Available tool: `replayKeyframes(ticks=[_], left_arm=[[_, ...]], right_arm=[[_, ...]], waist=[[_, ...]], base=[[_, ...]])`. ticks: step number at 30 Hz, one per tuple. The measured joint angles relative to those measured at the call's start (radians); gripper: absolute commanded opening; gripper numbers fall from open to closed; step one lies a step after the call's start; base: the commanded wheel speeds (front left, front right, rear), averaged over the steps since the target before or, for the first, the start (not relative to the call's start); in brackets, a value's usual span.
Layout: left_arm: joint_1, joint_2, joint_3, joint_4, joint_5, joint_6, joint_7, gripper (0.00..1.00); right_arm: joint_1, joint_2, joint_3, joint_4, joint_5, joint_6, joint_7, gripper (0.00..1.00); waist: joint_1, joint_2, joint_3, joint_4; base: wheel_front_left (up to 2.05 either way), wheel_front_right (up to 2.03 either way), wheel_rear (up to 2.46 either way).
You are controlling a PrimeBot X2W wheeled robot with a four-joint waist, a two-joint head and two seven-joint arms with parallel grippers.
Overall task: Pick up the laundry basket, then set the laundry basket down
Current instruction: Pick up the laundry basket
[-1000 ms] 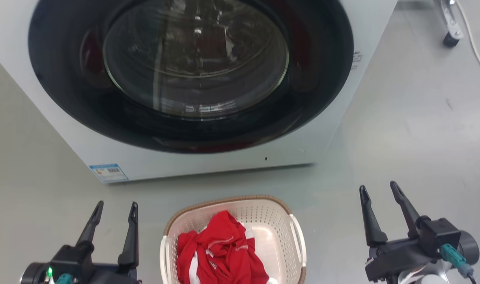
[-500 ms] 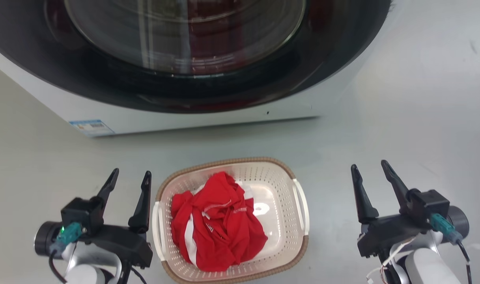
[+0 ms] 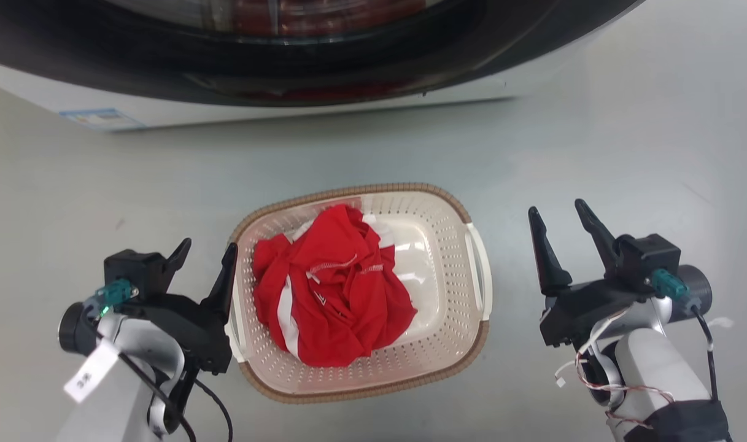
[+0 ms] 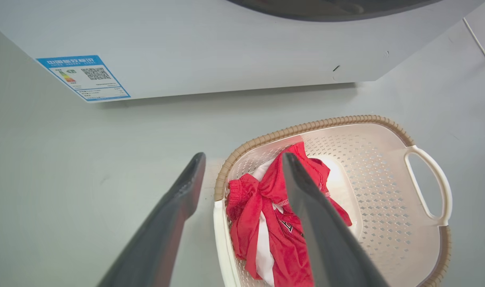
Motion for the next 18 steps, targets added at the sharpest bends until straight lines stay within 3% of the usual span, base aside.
replayKeyframes(ticks=[18], left_arm=[[-0.163, -0.023, -0.016, 0.258, -0.022, -0.053, 0.035, 1.0]], right_arm=[[-0.137, 0.016, 0.075, 0.155, 0.004, 0.047, 0.013, 1.0]], waist=[[0.0, 0.0, 0.234, 0.018]], base=[[0.0, 0.0, 0.0]])
